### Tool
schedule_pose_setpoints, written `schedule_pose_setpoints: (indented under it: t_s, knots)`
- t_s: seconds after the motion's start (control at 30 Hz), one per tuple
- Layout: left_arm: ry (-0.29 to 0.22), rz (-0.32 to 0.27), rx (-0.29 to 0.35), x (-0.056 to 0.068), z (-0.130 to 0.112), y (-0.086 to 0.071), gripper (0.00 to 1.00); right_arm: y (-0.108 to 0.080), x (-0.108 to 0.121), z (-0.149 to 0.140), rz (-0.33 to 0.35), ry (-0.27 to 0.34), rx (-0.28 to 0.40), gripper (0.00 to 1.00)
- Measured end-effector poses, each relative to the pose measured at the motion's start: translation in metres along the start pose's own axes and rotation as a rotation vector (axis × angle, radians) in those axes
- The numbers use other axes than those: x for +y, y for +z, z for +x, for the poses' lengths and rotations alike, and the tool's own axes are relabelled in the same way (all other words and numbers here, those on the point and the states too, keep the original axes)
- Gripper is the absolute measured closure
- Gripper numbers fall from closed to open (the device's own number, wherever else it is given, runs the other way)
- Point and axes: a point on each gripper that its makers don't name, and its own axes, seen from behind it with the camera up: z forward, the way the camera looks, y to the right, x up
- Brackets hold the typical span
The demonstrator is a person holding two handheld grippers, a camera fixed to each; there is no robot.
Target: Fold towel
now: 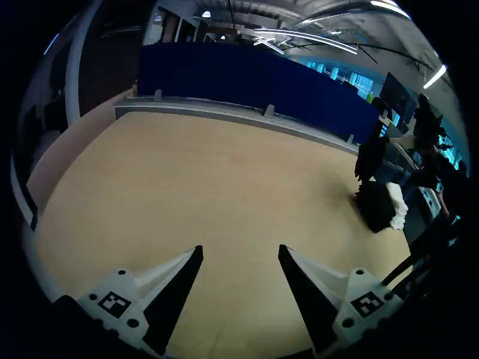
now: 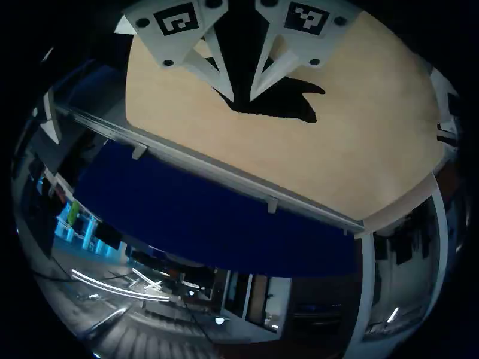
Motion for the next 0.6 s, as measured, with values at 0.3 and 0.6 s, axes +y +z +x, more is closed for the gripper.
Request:
schedule_pose_setpoints:
  t_s: [0.3,0.6]
  knots:
    - [0.030,-0.007,-0.004,0.014,0.007,0.003,0.06,0.004,0.018,0.009,0.002,0.042,0.031,0.97]
    - [0.024,-0.008,-0.010,0.022,0.003,0.002,0.07,0.005,0.025,0.005,0.000,0.030,0.017,0.97]
